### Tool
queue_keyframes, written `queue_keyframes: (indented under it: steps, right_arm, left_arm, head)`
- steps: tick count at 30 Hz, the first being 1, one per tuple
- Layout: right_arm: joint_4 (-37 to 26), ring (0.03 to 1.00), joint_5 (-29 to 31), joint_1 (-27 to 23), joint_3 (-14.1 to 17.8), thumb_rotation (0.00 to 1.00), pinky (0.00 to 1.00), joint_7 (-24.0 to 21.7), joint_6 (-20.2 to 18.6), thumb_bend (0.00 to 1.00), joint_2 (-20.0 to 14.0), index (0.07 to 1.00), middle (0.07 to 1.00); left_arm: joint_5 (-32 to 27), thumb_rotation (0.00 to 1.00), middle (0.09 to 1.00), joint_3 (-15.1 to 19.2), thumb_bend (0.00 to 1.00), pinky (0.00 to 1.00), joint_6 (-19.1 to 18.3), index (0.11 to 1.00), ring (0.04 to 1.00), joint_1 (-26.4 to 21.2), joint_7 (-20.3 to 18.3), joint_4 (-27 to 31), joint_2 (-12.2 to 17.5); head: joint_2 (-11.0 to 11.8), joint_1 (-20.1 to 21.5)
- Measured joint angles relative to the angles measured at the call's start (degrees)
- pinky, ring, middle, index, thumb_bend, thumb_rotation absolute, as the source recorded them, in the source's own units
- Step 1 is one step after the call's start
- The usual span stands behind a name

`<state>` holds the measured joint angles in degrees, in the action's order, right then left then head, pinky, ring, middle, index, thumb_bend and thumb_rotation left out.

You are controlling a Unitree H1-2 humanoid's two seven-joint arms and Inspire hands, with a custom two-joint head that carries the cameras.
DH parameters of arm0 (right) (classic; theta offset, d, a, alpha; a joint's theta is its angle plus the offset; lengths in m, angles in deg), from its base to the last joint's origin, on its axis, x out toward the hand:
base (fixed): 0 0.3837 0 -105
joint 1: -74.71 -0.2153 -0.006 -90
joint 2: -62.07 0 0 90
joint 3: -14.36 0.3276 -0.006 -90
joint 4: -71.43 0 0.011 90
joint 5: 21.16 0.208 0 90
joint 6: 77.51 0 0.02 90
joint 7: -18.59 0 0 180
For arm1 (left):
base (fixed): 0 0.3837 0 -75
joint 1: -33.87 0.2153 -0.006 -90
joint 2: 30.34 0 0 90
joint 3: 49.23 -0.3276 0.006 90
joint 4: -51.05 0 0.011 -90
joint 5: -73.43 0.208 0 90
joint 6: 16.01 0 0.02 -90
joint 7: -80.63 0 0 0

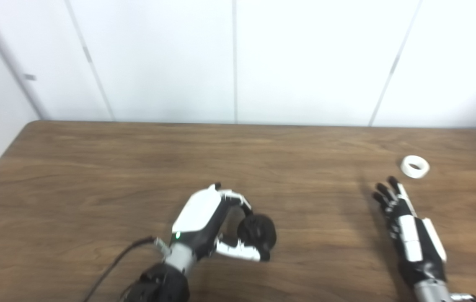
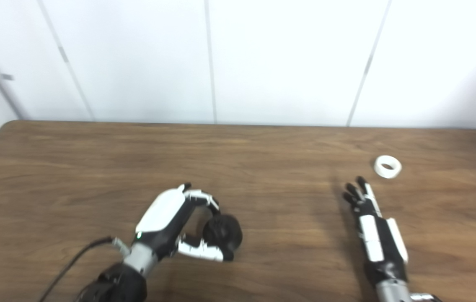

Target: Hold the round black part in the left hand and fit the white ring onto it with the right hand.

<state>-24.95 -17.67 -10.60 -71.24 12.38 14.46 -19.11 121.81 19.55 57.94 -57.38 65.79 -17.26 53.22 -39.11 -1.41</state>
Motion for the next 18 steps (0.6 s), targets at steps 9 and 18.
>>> queue_keyframes:
  steps: [9, 18]
  right_arm:
    - [-1.21, 0.946, -0.54, 0.58, -0.72, 1.00, 1.00, 1.32, -1.38, 0.59, 0.70, 1.000, 0.947]
    - [-1.83, 0.947, -0.95, 0.87, -1.30, 0.98, 1.00, 2.61, -2.28, 0.58, 1.39, 1.000, 0.943]
  left_arm:
    - [3.38, 0.05, 0.748, -3.18, 0.52, 1.00, 4.01, 0.484, 0.864, 2.52, 3.85, -3.55, -0.69]
    - [4.48, 0.05, 0.756, -4.06, 0.52, 1.00, 7.92, 0.485, 0.876, 2.78, 7.12, -5.49, 0.12]
  head:
    - [-1.58, 2.89]
    - [-2.73, 5.01]
